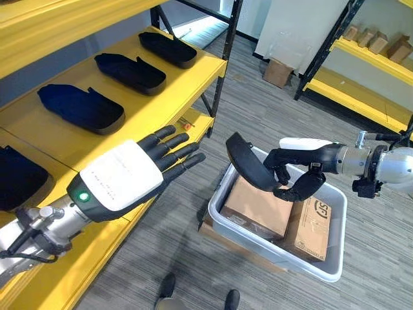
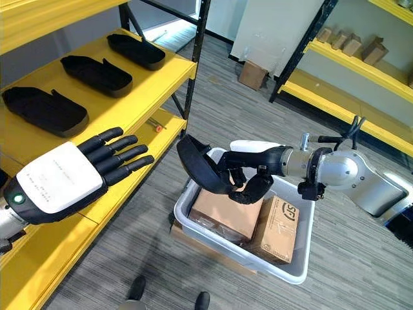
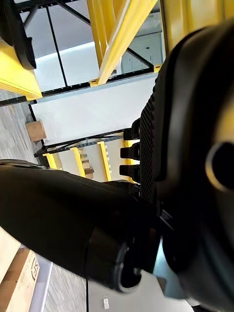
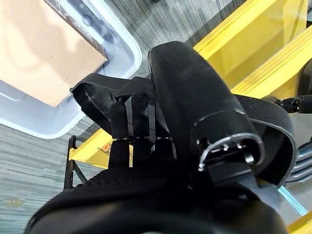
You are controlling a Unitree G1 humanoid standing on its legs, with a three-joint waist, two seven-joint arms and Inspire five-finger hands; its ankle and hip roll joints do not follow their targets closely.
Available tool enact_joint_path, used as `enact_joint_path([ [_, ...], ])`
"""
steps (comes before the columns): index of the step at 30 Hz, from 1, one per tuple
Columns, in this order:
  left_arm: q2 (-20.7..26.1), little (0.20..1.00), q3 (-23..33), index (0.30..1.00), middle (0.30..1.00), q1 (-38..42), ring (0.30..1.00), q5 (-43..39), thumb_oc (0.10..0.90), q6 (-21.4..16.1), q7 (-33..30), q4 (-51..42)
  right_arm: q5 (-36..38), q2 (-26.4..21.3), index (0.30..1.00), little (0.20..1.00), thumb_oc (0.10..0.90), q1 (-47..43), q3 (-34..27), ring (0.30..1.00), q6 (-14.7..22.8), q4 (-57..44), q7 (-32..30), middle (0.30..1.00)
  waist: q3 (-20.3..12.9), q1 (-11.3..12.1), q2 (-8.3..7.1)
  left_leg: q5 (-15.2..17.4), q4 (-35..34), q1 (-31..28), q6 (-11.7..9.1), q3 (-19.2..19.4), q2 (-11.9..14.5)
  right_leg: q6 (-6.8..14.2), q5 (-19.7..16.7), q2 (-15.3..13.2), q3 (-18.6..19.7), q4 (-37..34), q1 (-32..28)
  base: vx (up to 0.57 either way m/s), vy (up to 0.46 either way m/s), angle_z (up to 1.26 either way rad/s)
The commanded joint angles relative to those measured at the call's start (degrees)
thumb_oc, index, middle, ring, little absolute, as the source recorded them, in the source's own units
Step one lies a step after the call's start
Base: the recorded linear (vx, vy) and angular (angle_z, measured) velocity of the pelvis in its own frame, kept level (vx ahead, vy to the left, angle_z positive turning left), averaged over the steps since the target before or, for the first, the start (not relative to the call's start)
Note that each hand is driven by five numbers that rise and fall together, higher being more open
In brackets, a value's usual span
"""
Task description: Move parts from the plastic box to the shelf.
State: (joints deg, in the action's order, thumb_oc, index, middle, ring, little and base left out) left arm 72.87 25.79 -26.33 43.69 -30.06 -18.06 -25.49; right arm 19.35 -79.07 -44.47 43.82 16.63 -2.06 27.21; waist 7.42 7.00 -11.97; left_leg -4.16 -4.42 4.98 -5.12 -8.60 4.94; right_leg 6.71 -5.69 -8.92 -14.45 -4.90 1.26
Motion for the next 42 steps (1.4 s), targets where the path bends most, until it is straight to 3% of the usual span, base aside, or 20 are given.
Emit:
enact_joint_path([
  [1,3.68,1.0,4.99,1.0,1.0,1.01,1.0,-1.77,0.9,1.03,-4.2,-4.73,5.0,-1.93,0.3,0.3,0.4,-2.26,-3.61,0.3,2.09,1.3,-3.02,0.3,-6.44,-0.11,-1.33,8.23,-0.58,-6.67,-1.3,2.35,4.1,7.24,-0.97,-5.97,2.62,0.54,-1.2,0.0,0.0,0.0],
  [13,2.53,1.0,2.41,1.0,1.0,6.28,1.0,-2.03,0.9,1.23,-5.11,-7.75,4.77,0.29,0.3,0.3,0.4,-3.15,-3.55,0.3,1.8,2.31,-2.98,0.3,-6.44,-0.58,-1.29,8.33,-0.58,-6.97,-1.18,2.56,4.09,6.96,-0.66,-6.07,3.1,0.53,-1.31,0.0,0.0,0.0],
  [16,1.91,1.0,-0.87,1.0,1.0,10.25,1.0,-2.62,0.9,1.36,-5.06,-8.65,4.69,1.28,0.3,0.3,0.4,-4.6,-2.28,0.3,1.73,2.49,-3.03,0.3,-6.55,-1.03,-1.27,8.36,-0.58,-7.03,-1.18,2.73,4.08,6.91,-0.57,-6.09,3.19,0.54,-1.28,0.0,0.0,0.0],
  [18,2.05,1.0,-7.86,1.0,1.0,17.54,1.0,-3.17,0.9,1.14,-5.04,-9.87,4.65,3.79,0.3,0.3,0.4,-8.0,0.48,0.3,1.6,3.19,-3.4,0.3,-6.78,-2.07,-1.5,8.36,-0.58,-7.38,-1.17,3.01,4.21,6.81,-0.46,-6.03,3.66,0.62,-1.23,0.0,0.0,0.0],
  [23,1.24,1.0,-17.35,1.0,1.0,28.3,1.0,-2.68,0.9,1.47,-5.14,-11.44,4.41,6.51,0.3,0.3,0.4,-12.12,3.92,0.3,1.93,3.68,-3.89,0.3,-7.21,-2.82,-1.6,8.53,-0.58,-7.7,-1.15,3.6,4.32,6.81,-0.5,-5.93,4.46,0.62,-1.11,0.0,-0.004,-0.02],
  [35,-2.3,1.0,-28.12,1.0,1.0,39.34,1.0,-3.63,0.9,1.98,-3.8,-12.56,2.88,9.68,0.3,0.3,0.4,-14.39,5.09,0.3,1.84,4.29,-4.94,0.3,-7.58,-3.44,-2.24,8.73,-0.58,-7.86,-1.05,4.23,4.35,6.69,-0.44,-5.74,5.09,0.58,-0.86,0.0,-0.002,-0.02],
  [42,-4.71,1.0,-30.68,1.0,1.0,41.6,1.0,-3.85,0.9,2.45,-3.1,-11.24,2.7,11.07,0.3,0.3,0.4,-15.28,5.35,0.3,1.54,3.91,-4.71,0.3,-7.49,-3.61,-2.58,8.77,-0.58,-7.89,-0.92,4.23,4.37,6.52,-0.33,-5.55,5.69,0.67,-0.71,0.0,0.0,0.0],
])
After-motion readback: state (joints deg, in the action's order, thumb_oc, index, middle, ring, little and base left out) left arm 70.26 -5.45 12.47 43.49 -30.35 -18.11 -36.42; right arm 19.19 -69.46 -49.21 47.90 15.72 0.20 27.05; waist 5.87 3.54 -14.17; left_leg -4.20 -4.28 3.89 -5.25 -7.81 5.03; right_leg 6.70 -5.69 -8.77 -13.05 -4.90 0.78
